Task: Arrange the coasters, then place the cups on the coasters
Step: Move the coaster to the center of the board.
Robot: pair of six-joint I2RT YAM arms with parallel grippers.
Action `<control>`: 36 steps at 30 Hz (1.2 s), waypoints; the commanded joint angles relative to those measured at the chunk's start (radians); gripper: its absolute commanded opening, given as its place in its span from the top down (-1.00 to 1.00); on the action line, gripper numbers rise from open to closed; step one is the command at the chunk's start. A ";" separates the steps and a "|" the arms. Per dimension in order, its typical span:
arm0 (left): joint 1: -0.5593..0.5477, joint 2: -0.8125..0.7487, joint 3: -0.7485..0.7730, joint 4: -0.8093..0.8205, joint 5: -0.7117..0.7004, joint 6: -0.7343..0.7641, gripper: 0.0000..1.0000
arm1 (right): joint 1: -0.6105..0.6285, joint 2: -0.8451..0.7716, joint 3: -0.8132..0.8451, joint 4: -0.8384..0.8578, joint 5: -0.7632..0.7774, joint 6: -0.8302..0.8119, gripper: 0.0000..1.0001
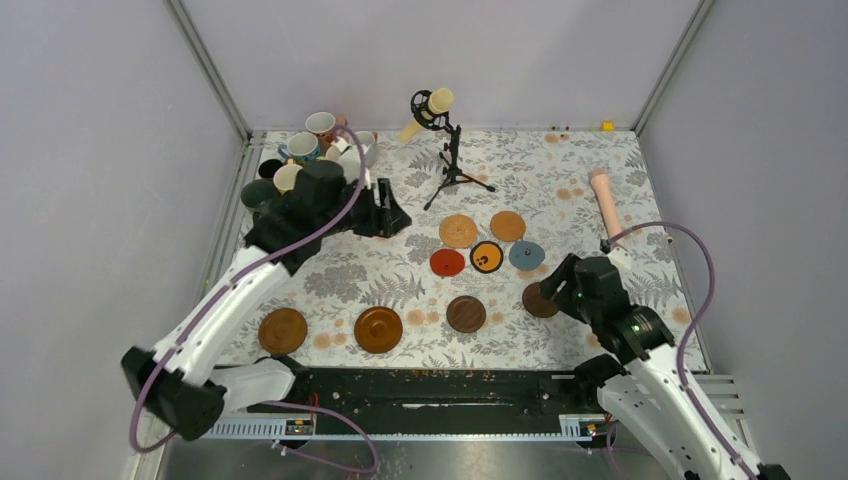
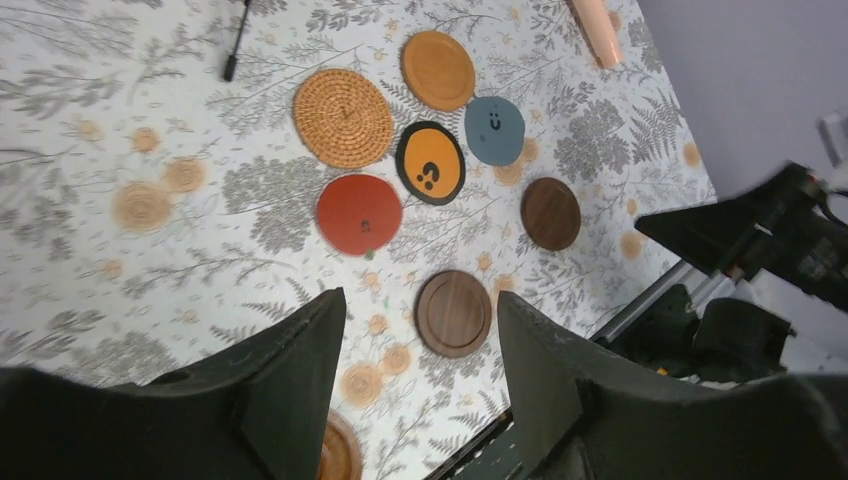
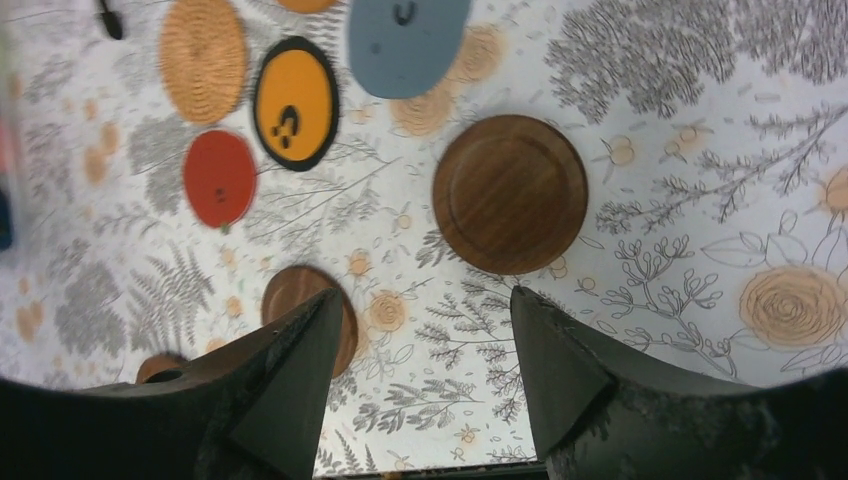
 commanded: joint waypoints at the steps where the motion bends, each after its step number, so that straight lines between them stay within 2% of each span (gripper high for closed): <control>1: -0.001 -0.131 -0.041 -0.109 -0.107 0.135 -0.18 | 0.006 0.106 -0.062 0.077 0.096 0.169 -0.40; 4: -0.004 -0.207 -0.109 -0.095 -0.192 0.151 -0.19 | 0.007 0.185 -0.091 0.107 0.125 0.228 -0.38; 8: -0.004 -0.267 -0.184 -0.022 -0.193 0.138 -0.24 | 0.006 0.265 -0.100 0.107 0.129 0.330 -0.33; 14: -0.004 -0.242 -0.164 -0.039 -0.118 0.134 -0.25 | 0.006 0.341 -0.109 0.094 0.091 0.450 -0.28; 19: -0.005 -0.265 -0.168 -0.041 -0.121 0.134 -0.26 | 0.006 0.375 -0.123 0.106 0.056 0.509 -0.26; 28: -0.005 -0.271 -0.168 -0.043 -0.126 0.137 -0.27 | 0.006 0.428 -0.183 0.224 0.034 0.592 -0.16; 33: -0.004 -0.274 -0.168 -0.044 -0.132 0.137 -0.28 | 0.006 0.470 -0.176 0.234 0.082 0.634 -0.15; 36: -0.005 -0.271 -0.170 -0.043 -0.132 0.138 -0.28 | 0.006 0.475 -0.166 0.169 0.160 0.695 -0.13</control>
